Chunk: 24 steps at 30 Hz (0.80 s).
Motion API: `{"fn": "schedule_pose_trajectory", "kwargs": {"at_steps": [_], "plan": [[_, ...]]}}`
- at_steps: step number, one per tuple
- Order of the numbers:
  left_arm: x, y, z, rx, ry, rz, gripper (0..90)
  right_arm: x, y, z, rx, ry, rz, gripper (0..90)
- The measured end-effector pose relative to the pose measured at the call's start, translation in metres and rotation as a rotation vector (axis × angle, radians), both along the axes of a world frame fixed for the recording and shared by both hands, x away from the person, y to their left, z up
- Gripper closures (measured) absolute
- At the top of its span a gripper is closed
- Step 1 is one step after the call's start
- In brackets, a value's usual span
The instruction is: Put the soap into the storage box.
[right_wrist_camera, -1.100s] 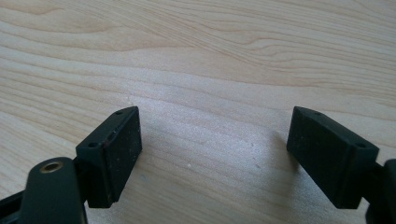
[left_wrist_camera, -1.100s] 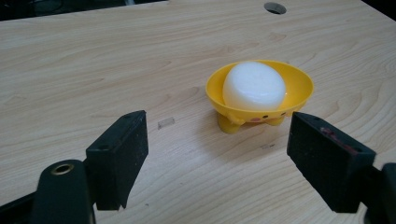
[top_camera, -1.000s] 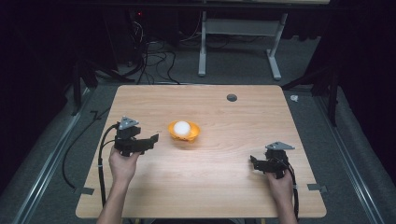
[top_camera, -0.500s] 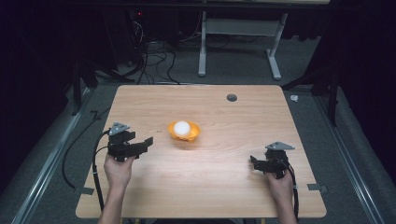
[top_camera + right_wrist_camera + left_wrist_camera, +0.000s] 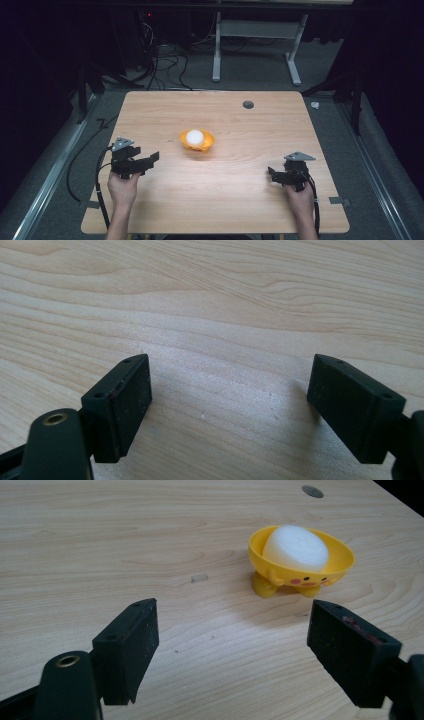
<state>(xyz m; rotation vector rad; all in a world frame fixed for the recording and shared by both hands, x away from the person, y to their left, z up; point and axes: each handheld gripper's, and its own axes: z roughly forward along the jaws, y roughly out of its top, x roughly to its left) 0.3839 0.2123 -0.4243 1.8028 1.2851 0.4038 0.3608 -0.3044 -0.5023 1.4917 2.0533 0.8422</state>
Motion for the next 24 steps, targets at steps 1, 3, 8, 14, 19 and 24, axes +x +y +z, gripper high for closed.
{"fn": "schedule_pose_trajectory", "kwargs": {"at_steps": [1, 3, 8, 14, 19, 24], "plan": [[0.000, 0.000, -0.001, -0.002, 0.002, 0.004, 21.5, 0.000, 0.000, 0.000, 0.000, 0.000, 0.000, 18.8], [-0.002, 0.002, -0.003, -0.007, 0.003, 0.008, 21.5, 0.000, 0.000, 0.000, 0.000, 0.000, 0.000, 18.8], [-0.006, 0.005, -0.009, 0.005, 0.010, 0.022, 21.5, 0.000, 0.000, 0.000, 0.000, 0.000, 0.000, 18.8], [-0.008, 0.008, -0.015, -0.006, 0.020, 0.032, 21.5, 0.000, 0.000, 0.000, 0.000, 0.000, 0.000, 18.8], [-0.010, 0.008, -0.022, 0.001, 0.039, 0.034, 21.6, 0.000, 0.000, 0.000, 0.000, 0.000, 0.000, 18.8], [-0.010, 0.008, -0.026, -0.003, 0.050, 0.037, 21.5, 0.000, 0.000, 0.000, 0.000, 0.000, 0.000, 18.8]]}}
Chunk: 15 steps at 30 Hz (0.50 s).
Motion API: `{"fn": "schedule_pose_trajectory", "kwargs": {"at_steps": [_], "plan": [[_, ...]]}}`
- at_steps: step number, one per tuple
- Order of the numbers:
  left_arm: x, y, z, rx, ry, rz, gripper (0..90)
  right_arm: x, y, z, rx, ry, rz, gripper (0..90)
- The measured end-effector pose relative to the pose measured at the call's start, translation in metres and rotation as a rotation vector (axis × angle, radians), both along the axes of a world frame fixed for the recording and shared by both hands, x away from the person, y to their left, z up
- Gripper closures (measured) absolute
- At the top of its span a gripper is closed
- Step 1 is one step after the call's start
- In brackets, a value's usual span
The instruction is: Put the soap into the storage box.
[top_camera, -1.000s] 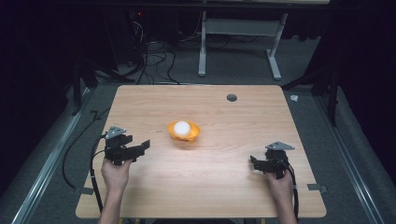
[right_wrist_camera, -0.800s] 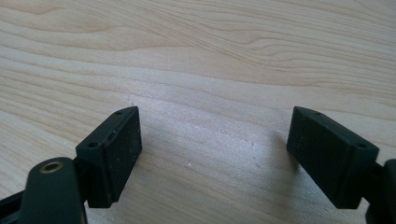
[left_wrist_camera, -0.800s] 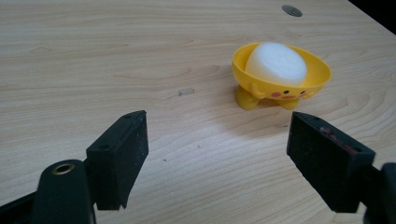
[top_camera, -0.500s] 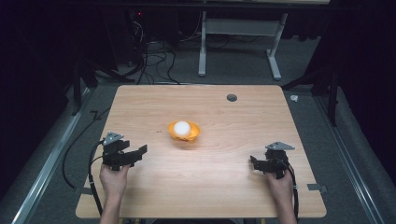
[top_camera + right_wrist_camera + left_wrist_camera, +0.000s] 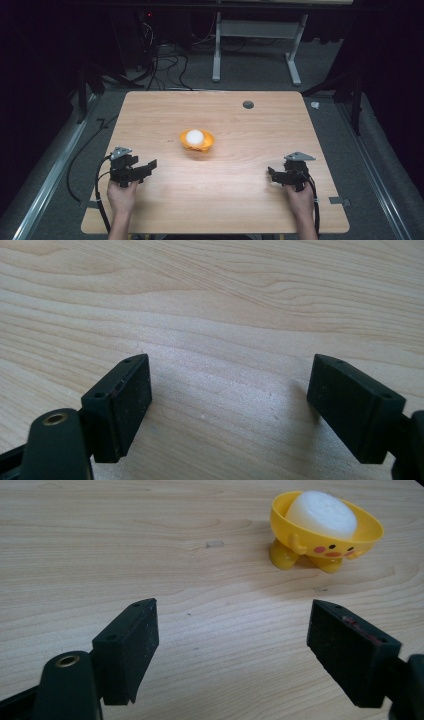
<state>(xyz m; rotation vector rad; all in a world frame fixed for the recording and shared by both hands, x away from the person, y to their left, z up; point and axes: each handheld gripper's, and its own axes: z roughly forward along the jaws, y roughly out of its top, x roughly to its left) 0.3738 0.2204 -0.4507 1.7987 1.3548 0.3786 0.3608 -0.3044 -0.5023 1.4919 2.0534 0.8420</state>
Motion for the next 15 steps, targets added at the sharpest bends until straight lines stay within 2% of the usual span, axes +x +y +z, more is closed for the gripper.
{"fn": "schedule_pose_trajectory", "kwargs": {"at_steps": [5, 10, 15], "plan": [[0.000, -0.001, -0.007, -0.001, 0.042, -0.019, 20.9, 0.000, 0.000, 0.000, 0.000, 0.000, 0.000, 18.8], [-0.001, -0.003, -0.012, 0.007, 0.044, -0.010, 21.3, 0.000, 0.000, 0.000, 0.000, 0.000, 0.000, 18.8], [-0.001, -0.005, -0.019, 0.037, 0.057, -0.006, 21.5, 0.000, 0.000, 0.000, 0.000, 0.000, 0.000, 18.8]]}}
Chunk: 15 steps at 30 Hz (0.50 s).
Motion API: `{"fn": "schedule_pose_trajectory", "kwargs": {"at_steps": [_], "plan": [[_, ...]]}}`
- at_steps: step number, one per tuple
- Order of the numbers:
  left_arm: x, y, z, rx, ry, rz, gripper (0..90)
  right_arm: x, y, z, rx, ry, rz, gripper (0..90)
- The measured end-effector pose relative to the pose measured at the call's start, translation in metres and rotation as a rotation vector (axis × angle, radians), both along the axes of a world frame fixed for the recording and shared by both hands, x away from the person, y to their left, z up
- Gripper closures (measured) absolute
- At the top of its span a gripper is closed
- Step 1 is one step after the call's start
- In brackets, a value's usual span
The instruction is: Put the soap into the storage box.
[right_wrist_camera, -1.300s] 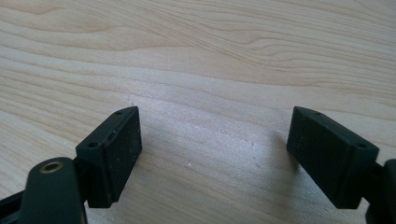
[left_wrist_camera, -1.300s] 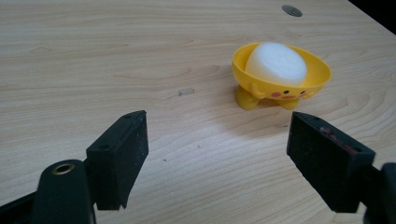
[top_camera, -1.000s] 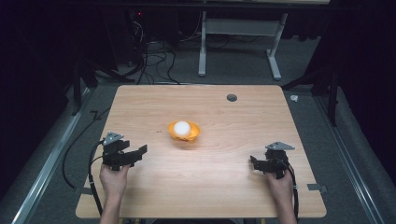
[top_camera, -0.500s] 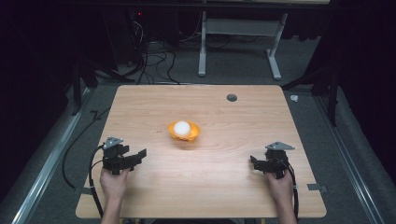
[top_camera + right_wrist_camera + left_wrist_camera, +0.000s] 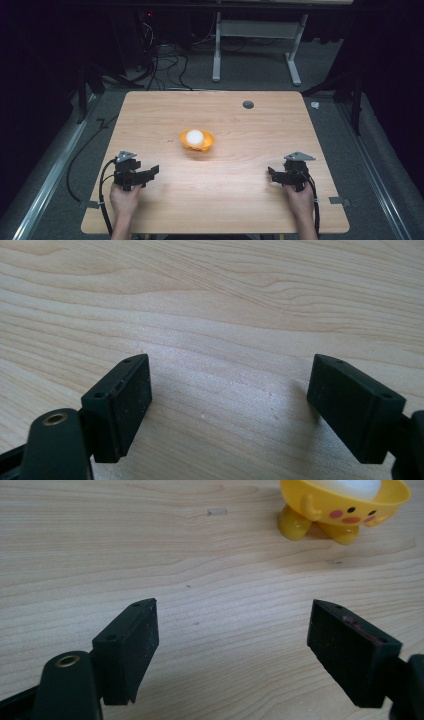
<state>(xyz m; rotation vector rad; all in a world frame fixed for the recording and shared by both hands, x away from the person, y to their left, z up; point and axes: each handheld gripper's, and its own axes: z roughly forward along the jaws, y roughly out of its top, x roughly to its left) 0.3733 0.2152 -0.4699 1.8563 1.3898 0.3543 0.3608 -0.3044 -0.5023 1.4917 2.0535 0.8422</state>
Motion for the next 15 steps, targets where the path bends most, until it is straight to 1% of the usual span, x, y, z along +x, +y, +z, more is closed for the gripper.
{"fn": "schedule_pose_trajectory", "kwargs": {"at_steps": [3, 7, 11, 12, 15], "plan": [[0.001, -0.001, -0.004, 0.016, 0.008, 0.002, 21.7, 0.000, 0.000, 0.000, -0.001, 0.000, 0.000, 18.8], [0.001, -0.003, -0.009, 0.037, -0.005, 0.017, 22.7, 0.000, 0.000, 0.000, 0.001, 0.000, 0.000, 18.8], [0.002, -0.003, -0.013, 0.054, 0.003, 0.018, 23.1, 0.000, 0.000, 0.000, -0.002, -0.001, 0.002, 18.8], [0.003, -0.003, -0.014, 0.063, 0.004, 0.021, 23.0, 0.000, 0.000, 0.000, -0.003, -0.001, 0.003, 18.8], [0.004, -0.005, -0.016, 0.071, -0.002, 0.021, 23.1, 0.000, 0.000, 0.000, -0.003, -0.002, 0.002, 18.8]]}}
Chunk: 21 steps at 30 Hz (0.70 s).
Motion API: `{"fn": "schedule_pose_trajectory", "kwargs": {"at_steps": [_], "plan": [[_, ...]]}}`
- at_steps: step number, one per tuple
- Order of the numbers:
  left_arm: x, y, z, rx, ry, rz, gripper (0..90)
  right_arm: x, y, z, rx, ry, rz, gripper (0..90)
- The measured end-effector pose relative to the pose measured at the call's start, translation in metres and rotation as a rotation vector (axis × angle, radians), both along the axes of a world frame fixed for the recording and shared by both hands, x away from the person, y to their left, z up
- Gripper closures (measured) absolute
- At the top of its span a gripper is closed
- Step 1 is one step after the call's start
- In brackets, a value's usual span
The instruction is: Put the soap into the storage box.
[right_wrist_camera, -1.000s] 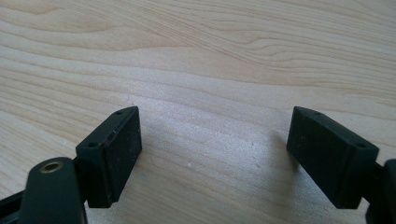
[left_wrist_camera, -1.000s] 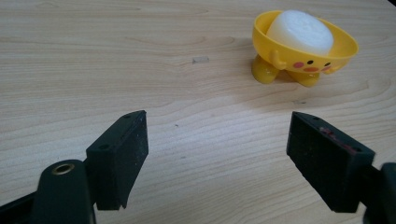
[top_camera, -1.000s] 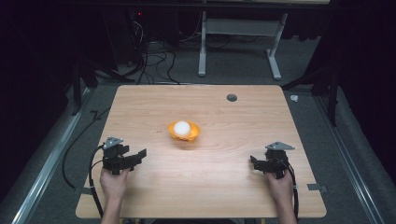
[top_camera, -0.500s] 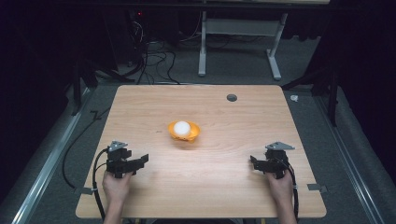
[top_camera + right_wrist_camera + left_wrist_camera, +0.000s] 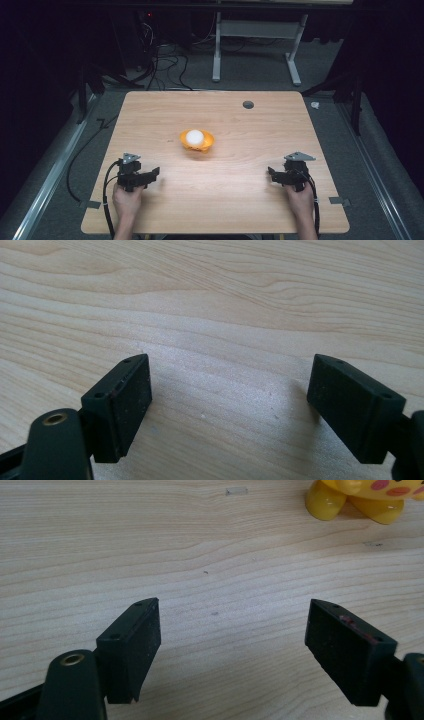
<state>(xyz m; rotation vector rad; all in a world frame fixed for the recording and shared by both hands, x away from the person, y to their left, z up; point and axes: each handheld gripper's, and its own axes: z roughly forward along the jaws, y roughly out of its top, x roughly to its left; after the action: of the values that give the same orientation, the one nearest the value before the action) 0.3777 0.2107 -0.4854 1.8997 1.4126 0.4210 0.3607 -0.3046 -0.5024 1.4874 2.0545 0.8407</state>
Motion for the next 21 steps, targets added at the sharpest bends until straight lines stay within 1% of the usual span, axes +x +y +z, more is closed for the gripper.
{"fn": "schedule_pose_trajectory", "kwargs": {"at_steps": [2, 4, 6, 13, 15, 21], "plan": [[0.001, -0.001, -0.001, 0.004, -0.007, 0.002, 23.2, 0.000, 0.000, 0.000, 0.001, 0.001, 0.000, 18.8], [0.001, -0.002, -0.003, 0.031, -0.014, 0.004, 23.2, 0.000, 0.000, 0.000, 0.001, 0.001, 0.000, 18.8], [0.002, -0.003, -0.005, 0.048, -0.017, 0.000, 23.2, 0.000, 0.000, 0.000, 0.001, 0.001, 0.000, 18.8], [0.006, -0.005, -0.009, 0.056, -0.023, 0.004, 23.3, 0.000, 0.000, 0.000, 0.000, 0.000, 0.001, 18.8], [0.007, -0.006, -0.011, 0.058, -0.017, 0.001, 23.3, 0.000, 0.000, 0.000, 0.000, 0.000, 0.001, 18.8], [0.009, -0.007, -0.013, 0.061, -0.014, 0.001, 23.2, 0.000, 0.000, 0.000, -0.001, 0.001, -0.001, 18.8]]}}
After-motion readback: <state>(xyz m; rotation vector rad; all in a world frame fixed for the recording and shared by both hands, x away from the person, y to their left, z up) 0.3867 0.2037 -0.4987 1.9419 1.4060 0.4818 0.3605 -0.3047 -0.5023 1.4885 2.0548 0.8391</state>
